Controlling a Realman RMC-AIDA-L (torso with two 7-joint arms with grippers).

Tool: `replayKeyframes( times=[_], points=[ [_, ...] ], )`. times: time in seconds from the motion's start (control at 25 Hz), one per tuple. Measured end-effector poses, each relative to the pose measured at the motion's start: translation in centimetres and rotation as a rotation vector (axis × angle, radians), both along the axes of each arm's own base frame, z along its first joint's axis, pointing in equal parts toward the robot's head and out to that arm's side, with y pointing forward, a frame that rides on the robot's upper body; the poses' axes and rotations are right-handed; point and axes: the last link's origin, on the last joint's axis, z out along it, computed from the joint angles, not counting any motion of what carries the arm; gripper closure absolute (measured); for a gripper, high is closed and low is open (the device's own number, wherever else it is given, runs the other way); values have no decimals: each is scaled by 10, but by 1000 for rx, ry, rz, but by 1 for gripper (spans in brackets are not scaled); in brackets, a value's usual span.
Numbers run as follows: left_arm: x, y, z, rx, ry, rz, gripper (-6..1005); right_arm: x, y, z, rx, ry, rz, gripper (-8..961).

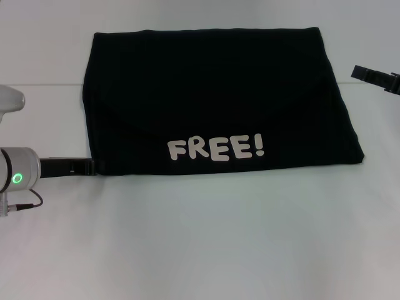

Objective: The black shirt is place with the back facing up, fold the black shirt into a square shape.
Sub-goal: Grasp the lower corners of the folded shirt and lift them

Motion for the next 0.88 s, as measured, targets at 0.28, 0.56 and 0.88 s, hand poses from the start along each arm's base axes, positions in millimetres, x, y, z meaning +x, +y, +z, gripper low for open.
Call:
replayKeyframes(
  times=[0.28,0.56,0.88],
  points=[
    [-1,0,6,7,8,-2,996,9,-5,3,-36,-9,-31,204],
    [-2,-1,13,-8,18,-31,995,37,-13,19,-184,-43,-260,229],
    [-4,0,16,-9,45,-40,994,36,-13,8,-247,-70,-302,265]
  ],
)
